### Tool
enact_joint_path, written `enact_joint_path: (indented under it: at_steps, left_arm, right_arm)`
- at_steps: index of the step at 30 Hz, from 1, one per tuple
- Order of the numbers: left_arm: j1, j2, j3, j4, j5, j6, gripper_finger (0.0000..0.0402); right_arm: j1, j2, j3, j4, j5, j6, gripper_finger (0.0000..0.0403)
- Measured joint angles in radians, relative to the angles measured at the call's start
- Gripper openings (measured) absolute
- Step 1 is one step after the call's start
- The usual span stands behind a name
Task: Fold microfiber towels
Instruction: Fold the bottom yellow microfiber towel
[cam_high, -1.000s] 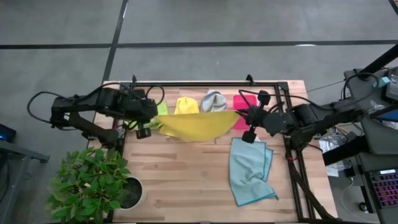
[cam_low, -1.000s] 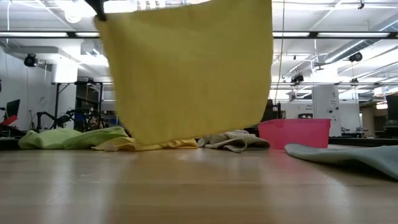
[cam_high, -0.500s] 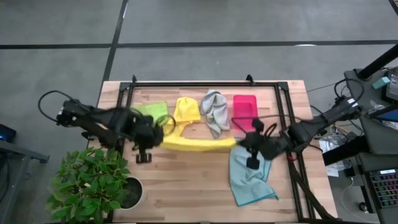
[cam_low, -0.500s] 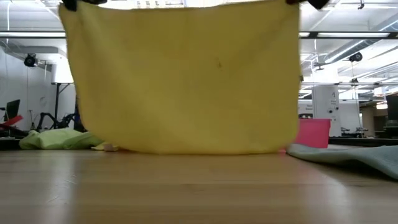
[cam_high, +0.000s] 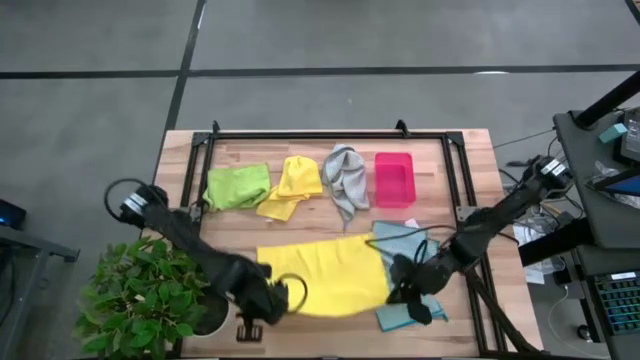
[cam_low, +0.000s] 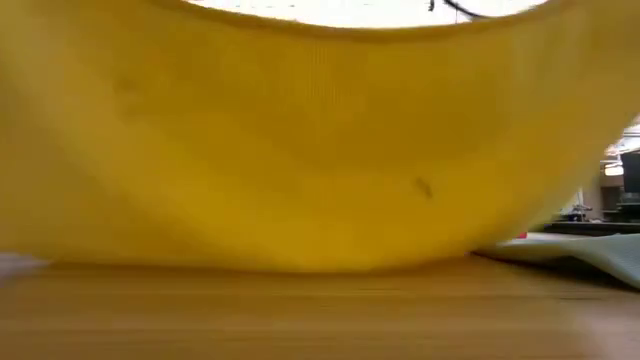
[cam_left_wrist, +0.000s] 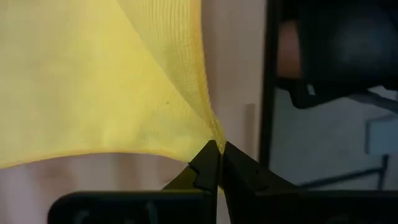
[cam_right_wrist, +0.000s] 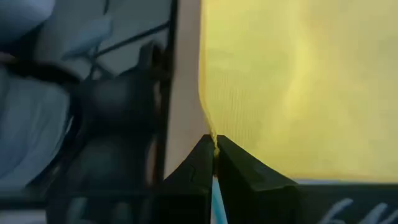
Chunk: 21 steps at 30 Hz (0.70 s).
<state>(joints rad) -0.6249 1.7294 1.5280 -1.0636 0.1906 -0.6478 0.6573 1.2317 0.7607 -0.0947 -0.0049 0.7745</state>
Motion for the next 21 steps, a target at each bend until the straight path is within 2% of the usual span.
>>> enact_joint_path:
  at_steps: [3,6,11,14,21]
  left_arm:
    - [-0.018,0.065,-0.001,0.051,0.045,-0.003,0.0000]
    - [-0.022,0.114,-0.001,0.052,0.055,0.005,0.0000]
    - [-0.006,0.141,-0.018,0.009,0.051,0.056,0.0000]
    - [0.017,0.140,-0.057,-0.018,0.035,0.060,0.0000]
    - [0.082,0.129,-0.137,-0.107,-0.074,0.121,0.0000]
  right_arm:
    - [0.006,0.084,0.001,0.062,-0.104,0.001,0.0008]
    - [0.004,0.143,0.015,0.053,-0.135,-0.007,0.0008]
    - [-0.040,0.163,0.018,-0.011,-0.115,-0.044,0.0008]
    - [-0.077,0.138,0.018,-0.066,-0.064,-0.077,0.0008]
    - [-0.198,0.091,0.019,-0.198,0.014,-0.156,0.0008]
